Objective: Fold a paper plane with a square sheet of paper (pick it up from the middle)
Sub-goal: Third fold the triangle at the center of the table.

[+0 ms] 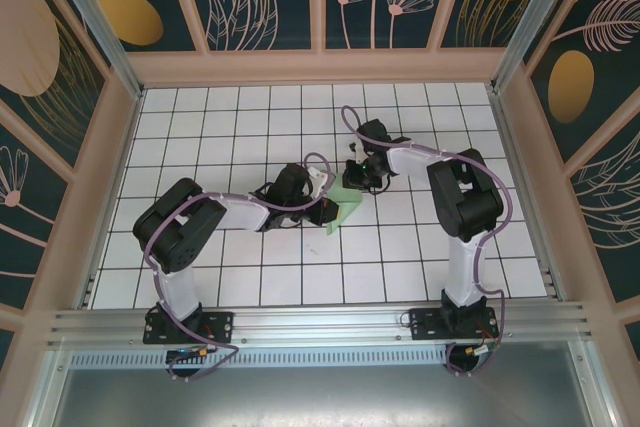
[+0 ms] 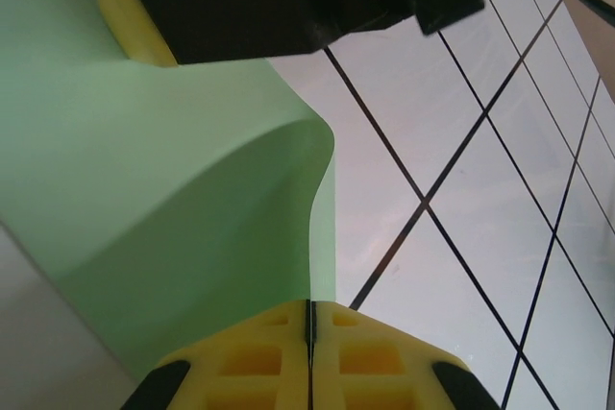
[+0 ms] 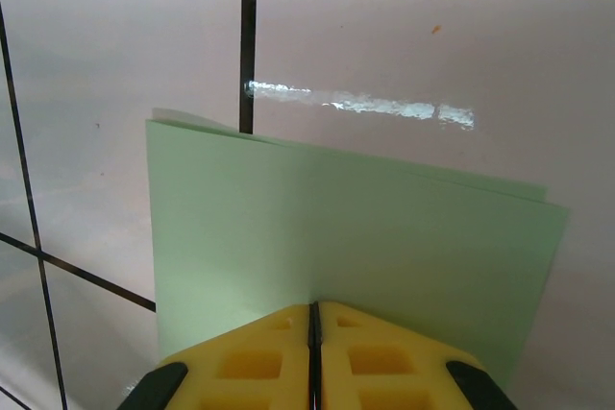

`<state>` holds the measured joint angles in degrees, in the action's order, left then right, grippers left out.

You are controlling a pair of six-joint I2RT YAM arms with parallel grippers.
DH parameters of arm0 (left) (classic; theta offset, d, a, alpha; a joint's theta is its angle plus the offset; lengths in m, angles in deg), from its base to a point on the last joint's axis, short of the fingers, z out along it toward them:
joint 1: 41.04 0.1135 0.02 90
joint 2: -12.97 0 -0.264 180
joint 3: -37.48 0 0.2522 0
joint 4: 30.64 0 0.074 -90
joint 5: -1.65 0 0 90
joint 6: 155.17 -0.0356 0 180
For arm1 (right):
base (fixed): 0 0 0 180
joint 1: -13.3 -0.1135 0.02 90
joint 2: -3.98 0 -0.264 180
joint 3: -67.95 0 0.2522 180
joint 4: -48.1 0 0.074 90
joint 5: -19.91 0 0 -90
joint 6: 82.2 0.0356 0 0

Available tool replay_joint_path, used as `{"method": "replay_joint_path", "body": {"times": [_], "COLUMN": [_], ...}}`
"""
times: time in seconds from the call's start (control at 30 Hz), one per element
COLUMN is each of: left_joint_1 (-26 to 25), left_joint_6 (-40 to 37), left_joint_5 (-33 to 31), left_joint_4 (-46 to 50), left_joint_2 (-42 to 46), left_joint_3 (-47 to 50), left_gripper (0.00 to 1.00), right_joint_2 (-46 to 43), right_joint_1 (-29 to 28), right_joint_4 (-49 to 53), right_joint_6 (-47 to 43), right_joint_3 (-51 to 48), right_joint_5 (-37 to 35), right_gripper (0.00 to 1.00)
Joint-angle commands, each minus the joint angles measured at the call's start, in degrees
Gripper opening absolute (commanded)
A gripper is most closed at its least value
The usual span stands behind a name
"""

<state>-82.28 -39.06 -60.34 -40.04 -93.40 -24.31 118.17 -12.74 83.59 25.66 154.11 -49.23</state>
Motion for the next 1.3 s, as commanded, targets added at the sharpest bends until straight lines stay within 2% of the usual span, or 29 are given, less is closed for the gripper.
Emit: {"method": "replay_joint_path", "body": {"times": [0.0, 0.93, 1.27], "left_joint_1": [0.49, 0.45, 0.46], "left_joint_6": [-2.77, -8.70, -6.92], "left_joint_5": [-1.08, -4.38, -3.73], "left_joint_4": [3.03, 8.06, 6.02], "left_joint_2": [-0.68, -2.77, -3.85], "left_joint_3": [-1.63, -5.50, -3.94], "left_gripper": [0.09, 0.16, 0.16], "right_joint_2": [2.68, 3.35, 3.26], "right_joint_1": [-0.69, -1.17, -1.24], "right_joint_4": [3.88, 4.62, 5.10], "right_joint_6": [-2.09, -3.93, -3.60], "right_joint_3": [0.89, 1.89, 2.77], "right_joint_5": [-2.05, -0.82, -1.00], "right_gripper": [0.12, 0.12, 0.12]}}
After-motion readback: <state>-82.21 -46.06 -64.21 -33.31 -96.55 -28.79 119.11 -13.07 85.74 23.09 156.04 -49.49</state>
